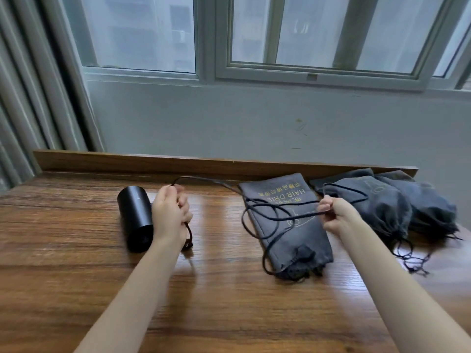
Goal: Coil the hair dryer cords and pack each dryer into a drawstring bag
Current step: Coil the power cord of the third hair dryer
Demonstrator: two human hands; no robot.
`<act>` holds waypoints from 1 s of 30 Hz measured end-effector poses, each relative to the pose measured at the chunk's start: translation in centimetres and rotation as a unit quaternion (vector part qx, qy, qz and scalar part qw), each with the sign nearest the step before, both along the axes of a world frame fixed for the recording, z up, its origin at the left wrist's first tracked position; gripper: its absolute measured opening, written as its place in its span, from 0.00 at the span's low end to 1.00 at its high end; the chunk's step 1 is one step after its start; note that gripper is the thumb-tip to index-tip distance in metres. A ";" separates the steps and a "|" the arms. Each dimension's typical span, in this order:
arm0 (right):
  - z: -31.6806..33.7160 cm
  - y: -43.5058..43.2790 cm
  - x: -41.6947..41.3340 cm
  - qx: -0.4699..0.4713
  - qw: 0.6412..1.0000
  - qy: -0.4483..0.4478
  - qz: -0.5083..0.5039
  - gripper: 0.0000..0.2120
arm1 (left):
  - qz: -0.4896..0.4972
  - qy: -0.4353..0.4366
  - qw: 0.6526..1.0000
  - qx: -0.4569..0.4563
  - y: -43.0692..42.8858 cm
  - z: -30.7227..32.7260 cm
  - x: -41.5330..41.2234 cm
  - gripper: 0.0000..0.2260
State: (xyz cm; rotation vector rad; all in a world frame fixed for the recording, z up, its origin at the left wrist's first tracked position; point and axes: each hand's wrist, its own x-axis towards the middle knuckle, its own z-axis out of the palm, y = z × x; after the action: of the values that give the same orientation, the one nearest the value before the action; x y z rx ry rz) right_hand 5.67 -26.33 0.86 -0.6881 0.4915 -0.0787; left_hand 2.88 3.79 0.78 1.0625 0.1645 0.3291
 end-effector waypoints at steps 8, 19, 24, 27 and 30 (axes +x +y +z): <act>-1.4 0.4 -0.5 -0.175 0.963 0.070 0.194 0.16 | 0.047 0.029 0.984 -0.170 0.9 0.2 -0.2 0.10; 3.7 5.1 -5.5 -0.908 0.384 0.031 0.165 0.15 | 0.005 -0.011 1.000 -0.020 -0.7 0.3 -0.1 0.14; 0.8 13.0 -10.8 -0.836 0.437 -0.155 0.293 0.14 | 0.008 -0.013 1.000 -0.013 -1.3 -0.2 0.1 0.16; -1.3 13.7 -10.4 -0.881 0.343 -0.123 0.301 0.10 | 0.009 -0.033 0.999 0.039 -1.2 -0.4 0.0 0.17; -1.3 12.6 -9.2 -0.873 0.324 -0.139 0.337 0.08 | 0.080 -0.116 0.936 0.324 -0.9 -1.2 -0.1 0.29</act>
State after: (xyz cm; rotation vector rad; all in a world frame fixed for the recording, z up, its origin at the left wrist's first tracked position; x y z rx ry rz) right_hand -3.54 -13.71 -0.45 -2.9809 -0.5943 0.1237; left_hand 2.79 2.91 -0.38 1.6547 -0.0805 0.6818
